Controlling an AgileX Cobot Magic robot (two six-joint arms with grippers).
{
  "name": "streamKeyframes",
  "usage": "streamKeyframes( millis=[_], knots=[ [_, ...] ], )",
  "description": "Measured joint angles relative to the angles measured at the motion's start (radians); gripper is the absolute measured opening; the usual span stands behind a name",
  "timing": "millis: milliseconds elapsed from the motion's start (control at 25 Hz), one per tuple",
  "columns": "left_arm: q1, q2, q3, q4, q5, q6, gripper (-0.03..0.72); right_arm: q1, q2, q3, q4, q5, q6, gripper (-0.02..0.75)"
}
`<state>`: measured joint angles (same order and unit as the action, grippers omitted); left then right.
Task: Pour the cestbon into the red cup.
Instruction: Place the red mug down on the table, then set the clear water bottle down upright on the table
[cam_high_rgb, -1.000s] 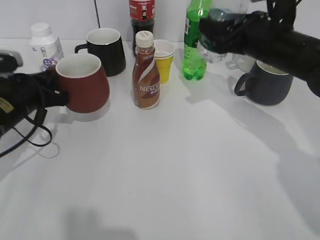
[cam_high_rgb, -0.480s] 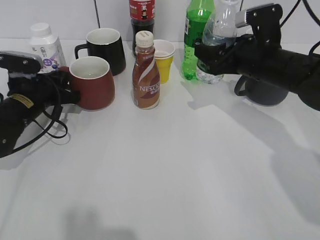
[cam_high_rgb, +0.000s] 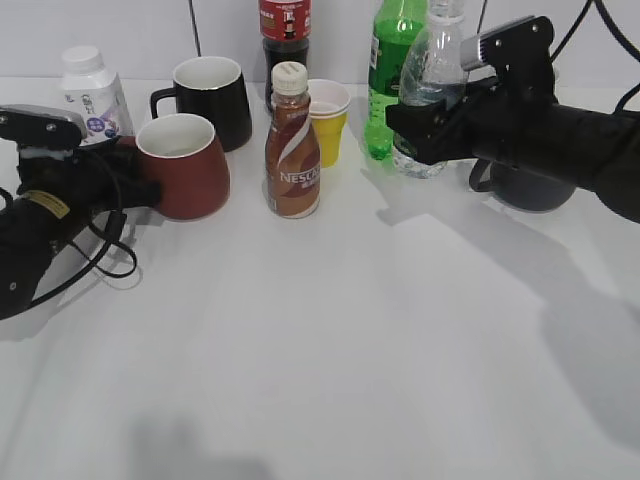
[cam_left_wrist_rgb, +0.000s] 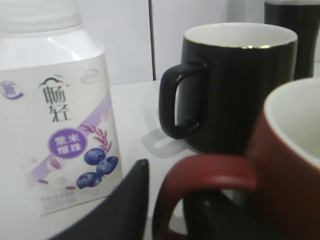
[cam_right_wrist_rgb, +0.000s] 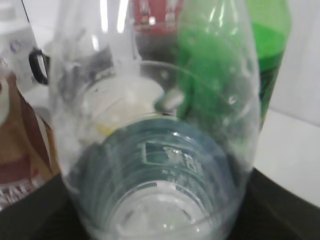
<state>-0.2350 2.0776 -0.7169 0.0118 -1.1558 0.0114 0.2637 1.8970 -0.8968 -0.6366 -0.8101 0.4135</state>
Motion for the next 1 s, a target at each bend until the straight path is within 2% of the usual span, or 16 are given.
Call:
streamKeyframes(
  millis=[80, 200, 560, 760, 1000],
  knots=[
    [0.0, 0.0, 0.014, 0.002, -0.012, 0.0, 0.245, 0.0, 0.008, 0.0, -0.001, 0.001, -0.024, 0.48],
    [0.0, -0.007, 0.051, 0.007, -0.04, 0.0, 0.267, 0.0, 0.036, 0.0, 0.0, -0.003, -0.036, 0.48],
    [0.0, -0.147, 0.208, 0.024, -0.05, -0.005, 0.273, 0.0, 0.16, 0.0, 0.048, -0.133, -0.079, 0.48],
    [0.0, -0.229, 0.253, 0.068, -0.049, -0.101, 0.273, 0.0, 0.171, 0.0, 0.038, -0.171, -0.084, 0.48],
    [-0.001, -0.334, 0.254, 0.162, 0.06, -0.149, 0.273, 0.0, 0.172, 0.0, 0.028, -0.179, -0.061, 0.645]
  ],
)
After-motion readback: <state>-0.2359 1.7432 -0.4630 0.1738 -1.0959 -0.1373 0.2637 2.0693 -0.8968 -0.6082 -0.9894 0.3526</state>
